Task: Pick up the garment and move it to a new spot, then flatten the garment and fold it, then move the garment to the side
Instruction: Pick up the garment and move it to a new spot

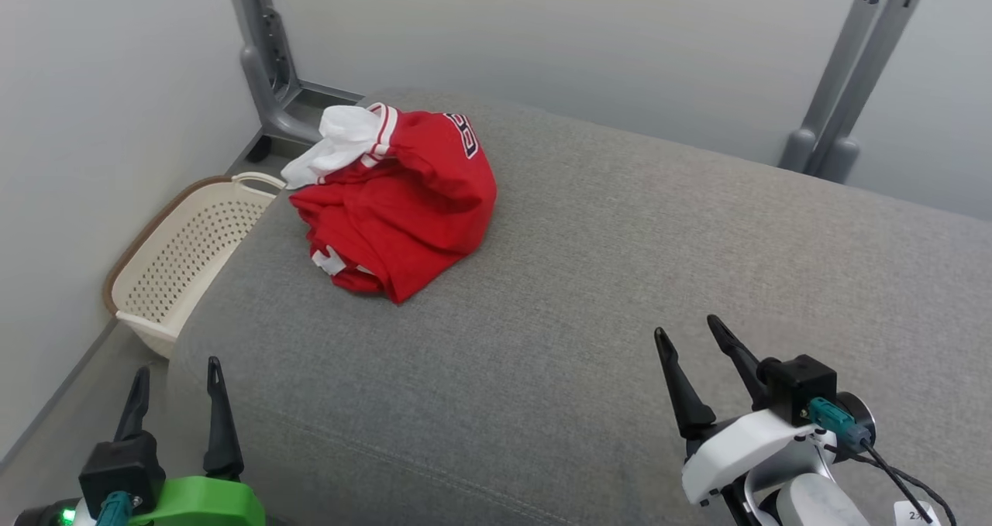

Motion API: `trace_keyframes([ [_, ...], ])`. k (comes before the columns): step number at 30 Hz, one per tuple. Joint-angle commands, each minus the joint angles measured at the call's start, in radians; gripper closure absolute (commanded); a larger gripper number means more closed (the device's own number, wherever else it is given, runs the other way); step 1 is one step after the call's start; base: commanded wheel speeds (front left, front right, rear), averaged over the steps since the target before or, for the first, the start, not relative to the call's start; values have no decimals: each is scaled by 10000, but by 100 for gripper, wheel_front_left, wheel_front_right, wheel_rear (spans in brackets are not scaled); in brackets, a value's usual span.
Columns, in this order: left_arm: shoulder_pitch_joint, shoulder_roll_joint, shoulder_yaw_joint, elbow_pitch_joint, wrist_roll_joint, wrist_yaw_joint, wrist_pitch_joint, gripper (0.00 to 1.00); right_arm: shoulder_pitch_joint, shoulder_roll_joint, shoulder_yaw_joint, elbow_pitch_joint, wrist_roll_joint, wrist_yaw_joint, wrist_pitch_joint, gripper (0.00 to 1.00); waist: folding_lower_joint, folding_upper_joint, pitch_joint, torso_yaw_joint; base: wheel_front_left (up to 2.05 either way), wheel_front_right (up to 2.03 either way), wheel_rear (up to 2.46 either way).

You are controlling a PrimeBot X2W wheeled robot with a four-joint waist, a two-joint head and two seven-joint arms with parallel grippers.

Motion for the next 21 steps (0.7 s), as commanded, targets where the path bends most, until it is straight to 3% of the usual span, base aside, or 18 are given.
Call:
trace_keyframes([
  [1, 173, 92, 70, -47, -49, 85, 25, 0, 46, -38, 68, 34, 57, 1, -73, 0, 0, 0, -76, 590, 0, 0, 0],
  [10, 492, 41, 415, -428, -191, 455, -221, 0, -593, -44, 777, 266, 216, 1, -115, 0, 0, 0, 192, 831, 0, 0, 0],
  [21, 586, -14, 512, -517, -339, 603, -394, 0, -906, -43, 977, 676, 334, 1, -277, 0, 0, 0, 220, 842, 0, 0, 0],
])
